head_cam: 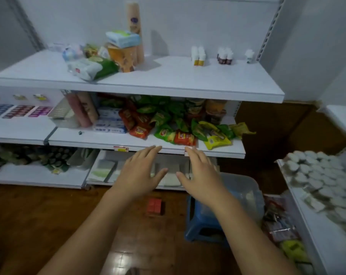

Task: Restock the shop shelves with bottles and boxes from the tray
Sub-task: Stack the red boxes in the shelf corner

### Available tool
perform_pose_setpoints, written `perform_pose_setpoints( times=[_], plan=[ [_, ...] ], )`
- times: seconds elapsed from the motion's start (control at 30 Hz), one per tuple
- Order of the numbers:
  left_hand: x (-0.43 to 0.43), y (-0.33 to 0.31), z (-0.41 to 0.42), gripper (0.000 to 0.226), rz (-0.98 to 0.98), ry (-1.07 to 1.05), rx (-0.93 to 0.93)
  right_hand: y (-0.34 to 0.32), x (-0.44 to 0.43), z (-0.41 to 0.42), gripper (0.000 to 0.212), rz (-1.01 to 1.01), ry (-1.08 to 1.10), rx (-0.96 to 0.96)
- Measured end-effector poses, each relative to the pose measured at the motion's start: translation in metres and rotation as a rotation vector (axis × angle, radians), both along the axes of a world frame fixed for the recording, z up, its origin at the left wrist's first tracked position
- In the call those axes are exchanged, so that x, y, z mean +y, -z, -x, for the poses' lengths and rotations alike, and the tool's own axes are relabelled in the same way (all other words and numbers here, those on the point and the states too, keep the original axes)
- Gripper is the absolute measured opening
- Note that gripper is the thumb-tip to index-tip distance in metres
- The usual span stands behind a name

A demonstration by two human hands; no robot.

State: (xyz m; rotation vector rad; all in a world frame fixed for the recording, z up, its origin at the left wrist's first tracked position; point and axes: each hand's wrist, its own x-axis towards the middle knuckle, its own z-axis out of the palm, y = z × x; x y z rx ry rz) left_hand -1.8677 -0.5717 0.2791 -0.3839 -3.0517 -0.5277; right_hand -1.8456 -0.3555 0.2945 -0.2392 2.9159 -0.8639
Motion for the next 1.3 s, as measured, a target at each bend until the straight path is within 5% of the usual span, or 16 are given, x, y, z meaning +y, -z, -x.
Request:
perform_pose_setpoints(
  times=[0.27, 0.57, 0.87, 1.07, 1.17, 1.3],
  plan=[
    [-0.128, 0.076, 0.037, 0.074, 0.048, 0.018, -0.171, 0.078, -0.123, 0.047, 0.079, -0.009, 0.031, -0.180],
    [-0.179, 0.238, 0.067, 0.079, -0.131, -0.208, -0.506, 0.216, -0.148, 0.081, 0.072, 0.065, 0.237, -0.366],
    [-0.137, 0.578, 0.093, 0.077, -0.318, -0.390, -0.807, 0.563, -0.143, 0.122, 0.071, 0.211, 0.498, -0.659],
    [-0.126, 0.819, 0.139, 0.076, -0.436, -0.507, -0.808, 0.795, -0.147, 0.165, 0.046, 0.282, 0.588, -0.751],
    [-0.123, 0.891, 0.154, 0.070, -0.599, -0.565, -0.803, 0.874, -0.150, 0.176, 0.035, 0.351, 0.602, -0.724],
    [-0.113, 0.931, 0.150, 0.027, -0.832, -0.591, -0.775, 0.920, -0.164, 0.166, 0.019, 0.442, 0.580, -0.686]
  ],
)
